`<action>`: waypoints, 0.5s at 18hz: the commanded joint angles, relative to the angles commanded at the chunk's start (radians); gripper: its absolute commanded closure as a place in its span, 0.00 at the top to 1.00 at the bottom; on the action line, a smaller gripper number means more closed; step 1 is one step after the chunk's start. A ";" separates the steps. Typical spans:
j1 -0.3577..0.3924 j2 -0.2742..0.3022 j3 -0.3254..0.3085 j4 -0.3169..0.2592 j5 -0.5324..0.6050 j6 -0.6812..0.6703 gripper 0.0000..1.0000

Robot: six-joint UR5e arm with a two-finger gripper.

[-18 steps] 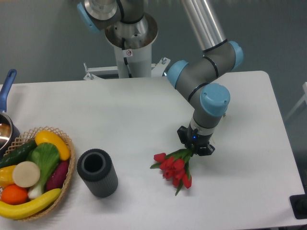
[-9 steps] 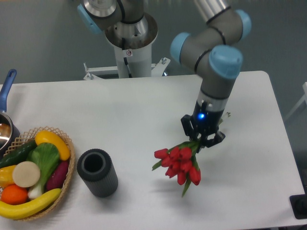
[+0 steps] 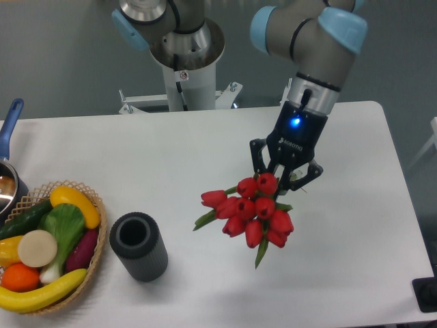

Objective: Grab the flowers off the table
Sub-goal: 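Lift the gripped tulip bouquet up off the table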

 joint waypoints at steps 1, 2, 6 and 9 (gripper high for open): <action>0.011 0.000 0.000 0.000 -0.032 -0.006 0.23; 0.018 0.000 0.000 0.000 -0.052 -0.011 0.23; 0.025 -0.002 0.008 0.000 -0.068 -0.011 0.23; 0.025 -0.002 0.011 0.000 -0.071 -0.012 0.23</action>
